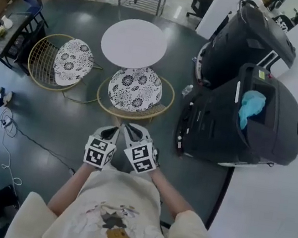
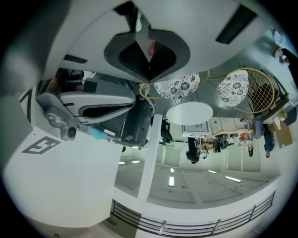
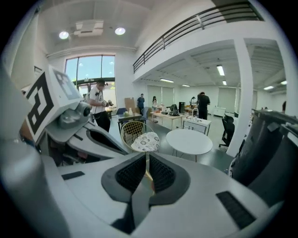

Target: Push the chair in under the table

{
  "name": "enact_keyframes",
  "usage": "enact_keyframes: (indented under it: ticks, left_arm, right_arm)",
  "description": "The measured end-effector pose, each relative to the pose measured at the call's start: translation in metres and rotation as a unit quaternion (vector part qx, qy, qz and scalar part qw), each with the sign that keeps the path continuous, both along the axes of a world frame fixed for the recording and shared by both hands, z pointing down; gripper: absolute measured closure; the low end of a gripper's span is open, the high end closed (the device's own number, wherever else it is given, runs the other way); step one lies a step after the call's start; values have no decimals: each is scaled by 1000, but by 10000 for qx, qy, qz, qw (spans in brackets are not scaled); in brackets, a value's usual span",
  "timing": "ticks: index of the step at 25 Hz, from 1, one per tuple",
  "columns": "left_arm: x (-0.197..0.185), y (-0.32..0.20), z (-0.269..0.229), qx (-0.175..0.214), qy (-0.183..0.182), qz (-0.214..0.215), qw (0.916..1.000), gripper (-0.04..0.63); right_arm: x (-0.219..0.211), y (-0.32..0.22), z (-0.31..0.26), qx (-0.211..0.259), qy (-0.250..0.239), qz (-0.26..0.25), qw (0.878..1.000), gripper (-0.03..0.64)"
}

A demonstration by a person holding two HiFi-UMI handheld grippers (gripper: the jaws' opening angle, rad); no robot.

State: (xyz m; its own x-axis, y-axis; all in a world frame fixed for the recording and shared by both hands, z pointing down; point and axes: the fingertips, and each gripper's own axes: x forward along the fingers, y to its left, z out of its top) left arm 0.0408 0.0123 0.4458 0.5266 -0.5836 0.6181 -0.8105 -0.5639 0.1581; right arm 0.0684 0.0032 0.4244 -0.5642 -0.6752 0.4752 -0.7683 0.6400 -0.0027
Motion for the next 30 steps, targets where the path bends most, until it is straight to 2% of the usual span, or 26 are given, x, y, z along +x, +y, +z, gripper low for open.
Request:
enact_keyframes:
  ticks: [5,8,12,20,30]
  left_arm:
    - [3,24,-27,33,407,-262,9988,586]
    - [7,35,-34,137,409,-219,9988,586]
    - [6,36,-48,420,324,-161,9985,586]
    - [2,34,-55,610,312,-199,9974,586]
    - [1,42,-53,574,289,-142,9978,586]
  right_arm:
    - [-3,20,-36,-41,-761,571,9955,589]
    - [-1,29,-56,45,-1043,877,9907,589]
    - [-3,40,-69,281,-1082,969,9890,590]
    - [3,39,-68,308,-1109,1158,9866,592]
    - [-5,49,-62,174,-1091,1029,9885,604]
